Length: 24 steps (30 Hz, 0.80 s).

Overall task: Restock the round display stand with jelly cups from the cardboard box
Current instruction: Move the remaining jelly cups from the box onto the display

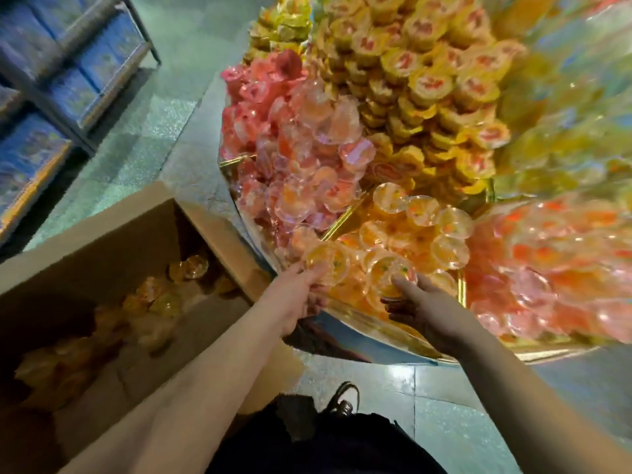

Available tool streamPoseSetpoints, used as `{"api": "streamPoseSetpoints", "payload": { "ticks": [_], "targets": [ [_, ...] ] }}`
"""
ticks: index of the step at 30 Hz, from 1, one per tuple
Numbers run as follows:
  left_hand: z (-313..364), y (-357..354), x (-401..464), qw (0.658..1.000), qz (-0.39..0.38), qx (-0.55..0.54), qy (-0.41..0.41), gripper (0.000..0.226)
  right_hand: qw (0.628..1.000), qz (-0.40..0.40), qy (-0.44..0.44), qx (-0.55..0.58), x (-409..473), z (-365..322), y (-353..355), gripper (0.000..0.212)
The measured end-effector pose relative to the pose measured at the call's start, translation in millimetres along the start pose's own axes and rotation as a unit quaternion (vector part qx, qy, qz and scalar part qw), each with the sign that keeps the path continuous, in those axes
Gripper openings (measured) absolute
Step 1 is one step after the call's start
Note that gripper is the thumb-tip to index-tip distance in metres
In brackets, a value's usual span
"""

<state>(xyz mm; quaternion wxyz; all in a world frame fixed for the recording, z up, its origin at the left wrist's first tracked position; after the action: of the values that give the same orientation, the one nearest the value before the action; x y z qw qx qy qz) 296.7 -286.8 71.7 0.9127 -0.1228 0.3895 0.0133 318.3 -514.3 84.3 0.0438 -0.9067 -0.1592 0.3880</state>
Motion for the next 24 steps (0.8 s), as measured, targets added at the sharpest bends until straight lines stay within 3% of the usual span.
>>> {"api": "streamPoseSetpoints", "payload": {
  "ticks": [5, 12, 17, 24],
  "targets": [
    [5, -50, 36, 0.999, -0.019, 0.045, 0.015, 0.049, 0.997, 0.064, 0.019, 0.049, -10, 7, 46, 0.05],
    [23, -74, 79, 0.997, -0.017, 0.06, 0.047, 0.041, 0.988, 0.071, 0.017, 0.134, 18, 5, 48, 0.043],
    [35, -78, 106, 0.997, -0.007, 0.055, 0.047, 0.047, 0.973, 0.053, 0.026, 0.224, 44, -1, 32, 0.024],
    [46, -85, 130, 0.995, 0.005, 0.093, 0.034, 0.048, 0.939, 0.103, -0.008, 0.329, 71, -12, 23, 0.037]
  ]
}}
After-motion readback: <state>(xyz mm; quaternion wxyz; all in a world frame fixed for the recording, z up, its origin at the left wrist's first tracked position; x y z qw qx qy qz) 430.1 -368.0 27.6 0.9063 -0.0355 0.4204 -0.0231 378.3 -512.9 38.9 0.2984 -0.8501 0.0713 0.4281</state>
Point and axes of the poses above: each hand's wrist, its own x-axis towards the middle knuckle, its own y-axis out of the back of the hand, z = x × y, the point moved 2 cm from there along x, towards the middle knuckle, and after that the axes turned 8 degrees about -z, right-handed, at the moved point
